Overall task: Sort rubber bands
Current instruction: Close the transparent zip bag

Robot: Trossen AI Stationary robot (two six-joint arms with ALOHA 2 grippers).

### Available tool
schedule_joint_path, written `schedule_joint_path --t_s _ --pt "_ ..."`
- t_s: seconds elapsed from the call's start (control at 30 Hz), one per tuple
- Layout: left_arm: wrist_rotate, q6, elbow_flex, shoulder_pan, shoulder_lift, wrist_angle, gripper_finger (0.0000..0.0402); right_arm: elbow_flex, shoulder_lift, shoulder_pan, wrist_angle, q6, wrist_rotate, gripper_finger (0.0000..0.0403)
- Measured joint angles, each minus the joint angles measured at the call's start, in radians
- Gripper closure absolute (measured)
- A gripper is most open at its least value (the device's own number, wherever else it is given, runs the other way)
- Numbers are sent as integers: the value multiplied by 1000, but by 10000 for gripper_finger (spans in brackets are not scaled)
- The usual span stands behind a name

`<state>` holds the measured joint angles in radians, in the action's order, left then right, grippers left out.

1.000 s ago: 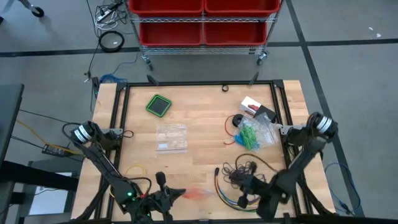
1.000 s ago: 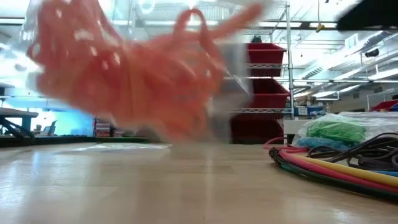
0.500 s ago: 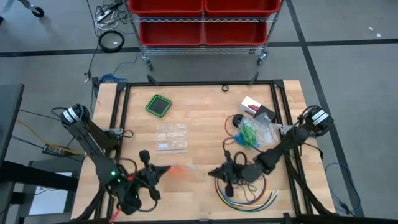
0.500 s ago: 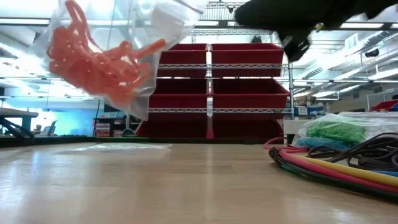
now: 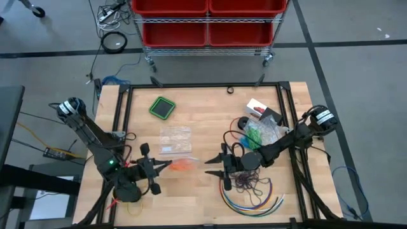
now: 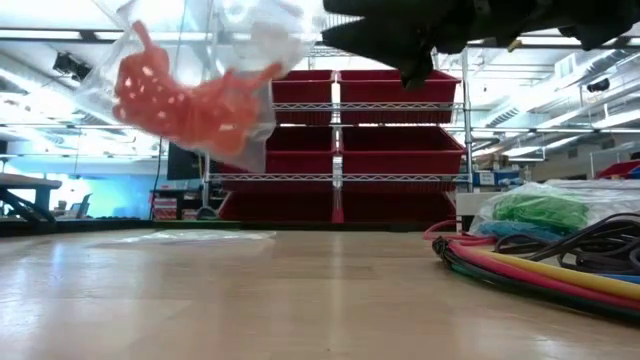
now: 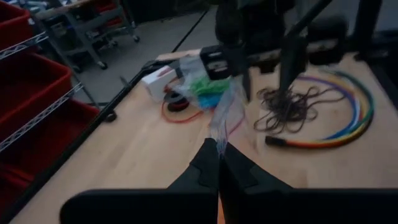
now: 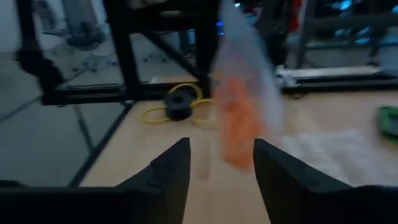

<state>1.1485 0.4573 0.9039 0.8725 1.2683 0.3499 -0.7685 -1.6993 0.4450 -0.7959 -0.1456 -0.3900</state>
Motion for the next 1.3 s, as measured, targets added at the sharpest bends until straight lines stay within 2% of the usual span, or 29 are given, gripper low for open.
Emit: schedule_joint_path --t_s 0.1,0.3,0.57,1.0,1.3 --pt "-43 -83 -3 -24 -2 -113 400 0 0 1 -25 41 -55 232" --pt "-122 -176 -5 -55 -2 -257 400 0 0 5 -124 114 -83 241" --pt "-138 -184 -5 -65 -2 -295 400 0 0 13 -228 196 -91 297" --pt "-159 -192 -5 -73 -2 -362 400 -34 0 21 -226 263 -67 397" --pt "-159 -192 -5 -73 -2 -360 400 -34 0 21 -229 272 -62 396"
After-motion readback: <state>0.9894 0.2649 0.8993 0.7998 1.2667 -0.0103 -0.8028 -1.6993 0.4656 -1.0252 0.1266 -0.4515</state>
